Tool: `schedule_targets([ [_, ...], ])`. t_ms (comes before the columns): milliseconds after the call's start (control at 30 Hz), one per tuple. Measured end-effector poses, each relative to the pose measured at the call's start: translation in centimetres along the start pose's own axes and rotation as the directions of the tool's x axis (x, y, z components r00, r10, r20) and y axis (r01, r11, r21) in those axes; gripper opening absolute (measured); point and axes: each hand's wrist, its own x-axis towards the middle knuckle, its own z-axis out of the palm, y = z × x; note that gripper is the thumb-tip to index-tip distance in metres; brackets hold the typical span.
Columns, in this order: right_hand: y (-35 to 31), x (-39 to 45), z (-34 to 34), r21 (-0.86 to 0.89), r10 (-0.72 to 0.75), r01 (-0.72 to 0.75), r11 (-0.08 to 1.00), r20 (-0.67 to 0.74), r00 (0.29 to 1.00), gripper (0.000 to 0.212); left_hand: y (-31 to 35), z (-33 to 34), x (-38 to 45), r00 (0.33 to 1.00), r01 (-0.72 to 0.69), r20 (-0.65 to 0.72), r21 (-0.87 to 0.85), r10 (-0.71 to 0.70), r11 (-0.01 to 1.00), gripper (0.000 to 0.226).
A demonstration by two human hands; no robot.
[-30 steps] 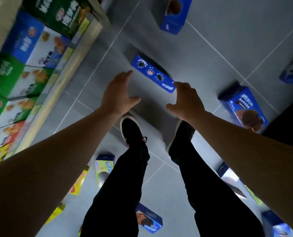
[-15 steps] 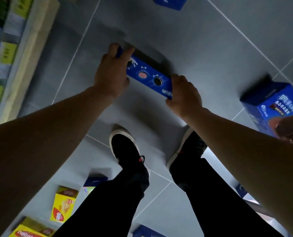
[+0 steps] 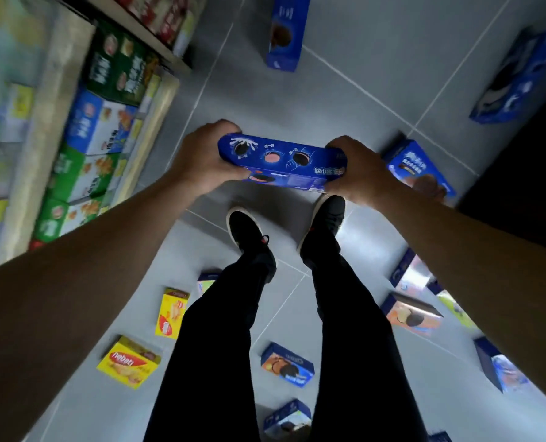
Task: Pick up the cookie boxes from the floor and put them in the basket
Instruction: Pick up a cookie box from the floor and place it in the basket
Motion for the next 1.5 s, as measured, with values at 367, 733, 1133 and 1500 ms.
schedule_targets([
  [367,-10.7,-22.6,-14.8,0.688,0.093,0.01,0.726,-0.112,0.989,0.073,20.1,-13.5,-17.8,0.993,-0.002,-0.105,-0.481,-0.055,0.877,0.064],
  [733,-15.7,-32.6,-25.9,0.79,-0.087,0.226,0.57,-0.216,0.973,0.041,32.1,-18.5,-25.8,0.987,-0.008,-0.129,-0.65,-0.099,0.76,0.033],
  [1133,-15.2,-30.4,-38.6,0.787,-0.031,0.293,0.543,-0.33,0.944,0.03,44.6,-20.8,-17.9,0.991,-0.071,-0.13,-0.597,-0.009,0.799,0.039],
  [1500,-16.6,-21.7,-54.0,0.712,0.013,0.302,0.634,-0.4,0.916,0.044,54.4,-25.1,-0.6,0.981,-0.19,-0.07,-0.532,0.181,0.825,0.04],
])
